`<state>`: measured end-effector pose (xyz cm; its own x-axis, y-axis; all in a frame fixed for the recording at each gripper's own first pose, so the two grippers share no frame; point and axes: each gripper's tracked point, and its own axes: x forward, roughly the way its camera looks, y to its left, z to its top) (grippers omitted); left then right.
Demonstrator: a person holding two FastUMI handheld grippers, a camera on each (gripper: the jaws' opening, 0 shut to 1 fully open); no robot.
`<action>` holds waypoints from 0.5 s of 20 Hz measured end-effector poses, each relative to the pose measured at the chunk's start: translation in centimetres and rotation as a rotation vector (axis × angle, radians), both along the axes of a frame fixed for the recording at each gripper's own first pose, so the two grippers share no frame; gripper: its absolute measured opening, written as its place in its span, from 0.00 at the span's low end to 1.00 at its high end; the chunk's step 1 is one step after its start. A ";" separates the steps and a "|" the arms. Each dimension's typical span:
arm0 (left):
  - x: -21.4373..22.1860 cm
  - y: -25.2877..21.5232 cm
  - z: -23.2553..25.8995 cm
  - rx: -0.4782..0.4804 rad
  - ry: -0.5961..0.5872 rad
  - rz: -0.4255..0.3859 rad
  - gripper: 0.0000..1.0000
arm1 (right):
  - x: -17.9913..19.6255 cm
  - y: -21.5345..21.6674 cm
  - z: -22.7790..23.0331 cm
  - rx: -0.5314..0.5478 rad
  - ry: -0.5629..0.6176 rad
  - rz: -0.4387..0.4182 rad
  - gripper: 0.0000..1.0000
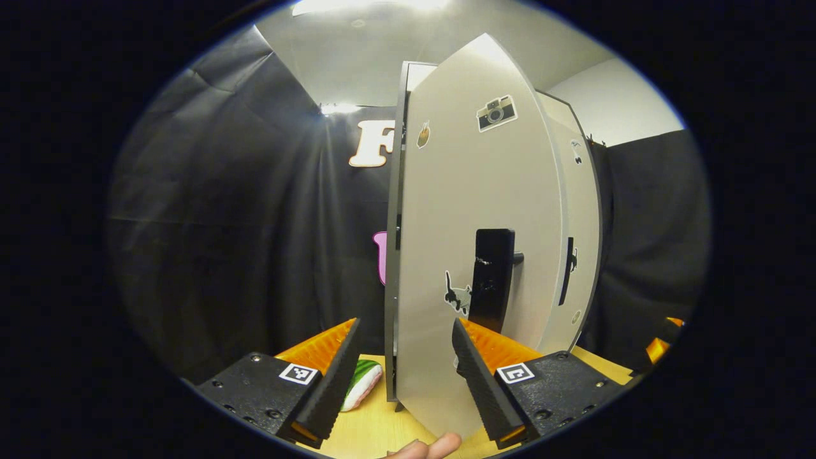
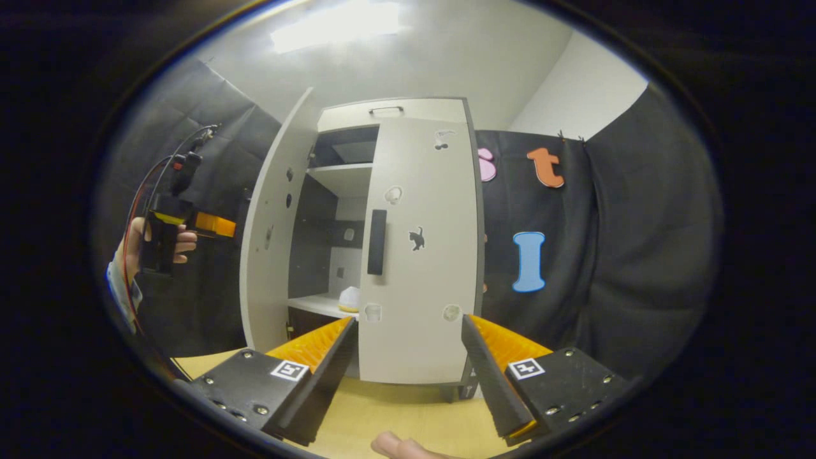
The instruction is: Grab one shoe with the right hand and put it into the shoe cabinet, grab the other shoe with the left hand and put it into the shoe cabinet; then close the right door with the right hand and the left door with the left hand.
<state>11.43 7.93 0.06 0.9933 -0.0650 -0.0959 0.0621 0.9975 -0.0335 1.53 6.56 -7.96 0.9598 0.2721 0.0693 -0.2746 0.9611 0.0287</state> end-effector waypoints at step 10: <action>-1.5 0.1 -0.3 -0.064 0.039 -0.097 0.87 | -0.3 -1.9 -1.5 -0.026 0.055 -0.093 0.98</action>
